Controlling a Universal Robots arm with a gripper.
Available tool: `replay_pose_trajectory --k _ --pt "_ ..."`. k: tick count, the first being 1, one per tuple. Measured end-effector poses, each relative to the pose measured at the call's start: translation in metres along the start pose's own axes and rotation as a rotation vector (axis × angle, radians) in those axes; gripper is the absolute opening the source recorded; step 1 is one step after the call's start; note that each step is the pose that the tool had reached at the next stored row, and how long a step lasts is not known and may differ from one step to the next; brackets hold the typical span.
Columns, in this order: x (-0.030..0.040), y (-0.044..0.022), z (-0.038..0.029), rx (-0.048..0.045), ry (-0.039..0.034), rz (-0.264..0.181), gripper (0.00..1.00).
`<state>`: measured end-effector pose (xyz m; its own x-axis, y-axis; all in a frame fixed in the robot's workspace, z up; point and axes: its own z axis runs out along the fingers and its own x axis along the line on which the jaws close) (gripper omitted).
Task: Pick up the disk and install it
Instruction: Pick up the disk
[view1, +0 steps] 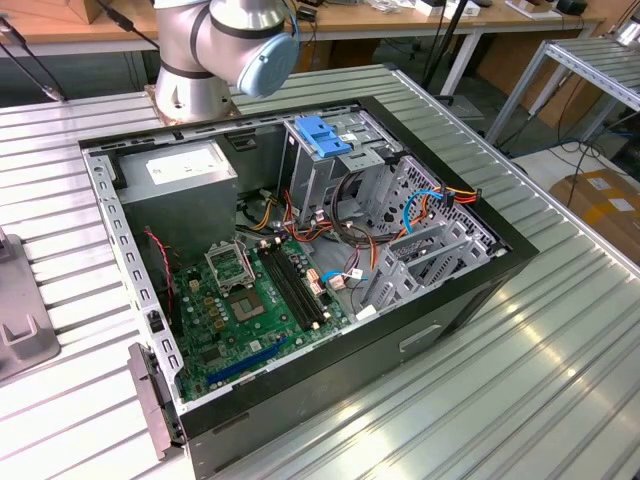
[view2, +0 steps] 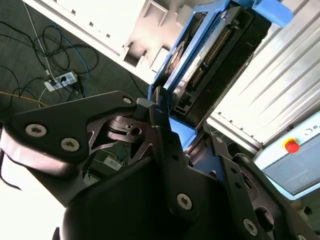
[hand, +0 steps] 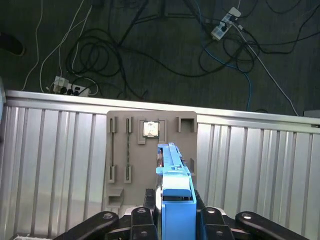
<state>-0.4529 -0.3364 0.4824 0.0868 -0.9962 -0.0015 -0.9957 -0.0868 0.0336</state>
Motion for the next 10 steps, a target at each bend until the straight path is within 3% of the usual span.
replay_pose_trajectory --k 10 --pt "0.0221 -0.017 -0.001 -0.012 -0.0011 0.0 0.37"
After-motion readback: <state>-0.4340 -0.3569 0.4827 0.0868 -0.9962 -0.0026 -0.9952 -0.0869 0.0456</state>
